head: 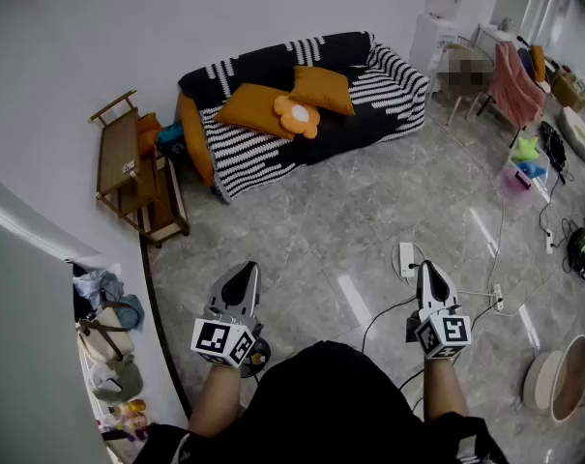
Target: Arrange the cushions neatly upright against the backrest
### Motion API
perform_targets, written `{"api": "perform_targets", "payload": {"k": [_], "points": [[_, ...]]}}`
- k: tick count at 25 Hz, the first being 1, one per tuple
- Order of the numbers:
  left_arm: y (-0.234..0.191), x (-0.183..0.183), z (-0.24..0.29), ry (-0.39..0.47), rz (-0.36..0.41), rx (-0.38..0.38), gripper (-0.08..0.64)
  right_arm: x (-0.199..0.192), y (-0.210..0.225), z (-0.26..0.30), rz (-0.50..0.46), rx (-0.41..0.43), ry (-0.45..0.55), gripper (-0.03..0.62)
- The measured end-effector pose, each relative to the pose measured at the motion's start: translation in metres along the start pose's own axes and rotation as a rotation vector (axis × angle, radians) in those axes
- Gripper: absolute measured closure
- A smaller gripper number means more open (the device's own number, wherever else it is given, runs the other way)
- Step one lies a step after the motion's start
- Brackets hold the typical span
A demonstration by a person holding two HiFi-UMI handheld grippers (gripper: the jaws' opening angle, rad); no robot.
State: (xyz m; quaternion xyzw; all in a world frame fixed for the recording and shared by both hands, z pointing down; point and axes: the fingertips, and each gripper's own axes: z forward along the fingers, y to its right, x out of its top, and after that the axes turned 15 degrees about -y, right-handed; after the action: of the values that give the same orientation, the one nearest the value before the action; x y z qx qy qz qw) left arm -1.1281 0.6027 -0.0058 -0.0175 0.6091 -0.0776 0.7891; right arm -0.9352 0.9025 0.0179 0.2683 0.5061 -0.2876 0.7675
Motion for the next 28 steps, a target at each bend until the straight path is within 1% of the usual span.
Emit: {"api": "perform_targets", "payload": {"k": [3, 7, 12, 18, 20, 21, 23, 24, 25, 26, 27, 28], "points": [[-0.004, -0.003, 0.0, -0.012, 0.007, 0.008, 0.537, -0.001, -0.002, 0.004, -0.003, 0.002, -0.002, 0.565], [-0.007, -0.004, -0.002, -0.018, -0.011, 0.015, 0.537, 0.001, -0.005, 0.007, 0.009, 0.015, -0.008, 0.565], [-0.007, -0.005, -0.007, -0.041, -0.002, 0.008, 0.537, -0.005, -0.016, 0.011, 0.005, 0.031, -0.02, 0.565], [-0.005, -0.001, -0.006, -0.029, -0.005, -0.004, 0.537, -0.002, -0.028, 0.013, -0.007, 0.059, -0.029, 0.565], [-0.001, 0.003, -0.007, -0.018, -0.003, -0.028, 0.537, 0.0, -0.031, 0.013, -0.011, 0.069, -0.031, 0.565], [0.002, 0.005, -0.008, -0.007, -0.016, -0.057, 0.537, 0.001, -0.033, 0.013, -0.006, 0.077, -0.026, 0.565], [0.012, 0.01, -0.005, 0.017, -0.067, -0.143, 0.534, 0.005, -0.038, 0.013, 0.034, 0.106, 0.006, 0.564], [0.017, 0.013, -0.003, 0.022, -0.084, -0.174, 0.469, 0.008, -0.041, 0.013, 0.062, 0.123, 0.027, 0.56], [0.02, 0.016, 0.0, 0.022, -0.081, -0.186, 0.332, 0.01, -0.047, 0.013, 0.081, 0.14, 0.047, 0.513], [0.022, 0.018, 0.002, 0.021, -0.064, -0.18, 0.257, 0.013, -0.055, 0.013, 0.087, 0.153, 0.065, 0.337], [0.022, 0.021, 0.0, 0.024, -0.043, -0.164, 0.217, 0.016, -0.063, 0.012, 0.081, 0.159, 0.084, 0.279], [0.02, 0.023, -0.004, 0.033, -0.029, -0.148, 0.199, 0.018, -0.071, 0.011, 0.07, 0.157, 0.102, 0.254]]}}
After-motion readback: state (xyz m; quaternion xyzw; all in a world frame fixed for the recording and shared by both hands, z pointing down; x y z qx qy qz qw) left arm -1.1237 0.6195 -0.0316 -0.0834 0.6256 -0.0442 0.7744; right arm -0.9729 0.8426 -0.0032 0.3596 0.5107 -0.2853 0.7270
